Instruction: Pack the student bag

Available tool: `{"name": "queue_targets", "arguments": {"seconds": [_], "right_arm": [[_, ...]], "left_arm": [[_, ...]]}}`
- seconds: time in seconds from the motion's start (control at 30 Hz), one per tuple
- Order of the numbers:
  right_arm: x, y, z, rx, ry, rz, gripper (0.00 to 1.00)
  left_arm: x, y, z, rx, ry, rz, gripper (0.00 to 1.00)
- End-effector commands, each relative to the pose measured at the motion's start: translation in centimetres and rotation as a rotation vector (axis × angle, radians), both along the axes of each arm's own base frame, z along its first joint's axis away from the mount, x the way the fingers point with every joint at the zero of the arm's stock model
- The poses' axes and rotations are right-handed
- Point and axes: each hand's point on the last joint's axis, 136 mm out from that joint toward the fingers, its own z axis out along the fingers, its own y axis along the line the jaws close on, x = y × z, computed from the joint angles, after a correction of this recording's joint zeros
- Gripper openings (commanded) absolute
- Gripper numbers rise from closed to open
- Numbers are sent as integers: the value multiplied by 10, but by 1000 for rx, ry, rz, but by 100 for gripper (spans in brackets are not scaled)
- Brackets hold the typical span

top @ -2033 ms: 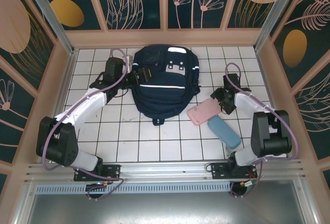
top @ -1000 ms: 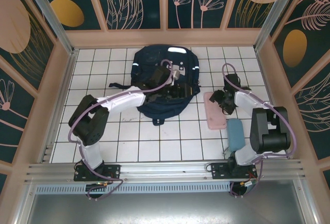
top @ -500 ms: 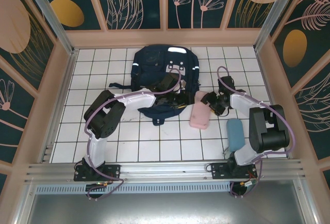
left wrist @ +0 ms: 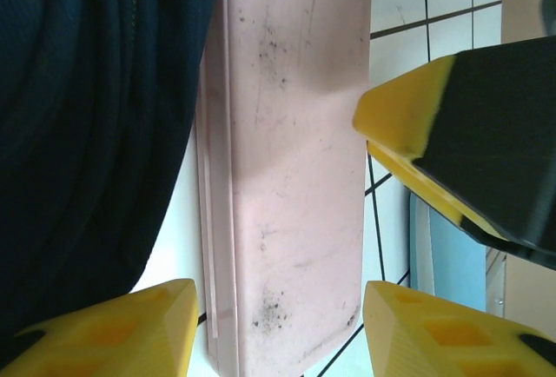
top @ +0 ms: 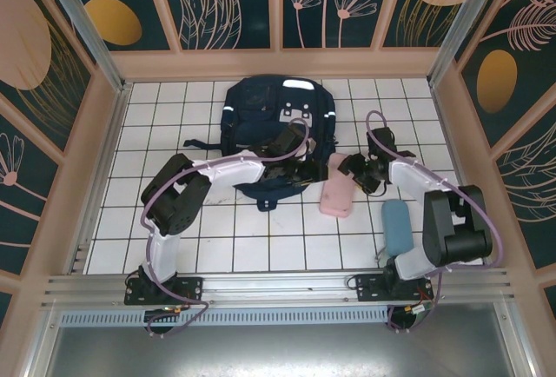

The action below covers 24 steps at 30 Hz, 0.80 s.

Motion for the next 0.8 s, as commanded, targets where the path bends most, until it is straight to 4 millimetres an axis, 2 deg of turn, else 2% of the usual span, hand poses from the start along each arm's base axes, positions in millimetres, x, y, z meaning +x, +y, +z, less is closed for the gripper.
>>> {"name": "queue_targets", "arguments": {"seconds": [0.0, 0.1, 0.33, 0.6, 0.77], "right_arm": [[-21, -6, 0, -71, 30, 1, 65], [-29, -7, -4, -79, 39, -3, 63], [-39, 7, -18, -14, 55, 45, 59], [-52, 8, -38, 51, 85, 53, 49], [-58, 7, -44, 139, 87, 27, 41]], "left_arm": [[-10, 9, 1, 59, -20, 1, 53], [-14, 9, -6, 75, -8, -1, 53], [-23, 2, -26, 108, 11, -15, 53], [-18, -6, -53, 111, 67, 46, 54], [-17, -16, -56, 67, 100, 60, 57]]}}
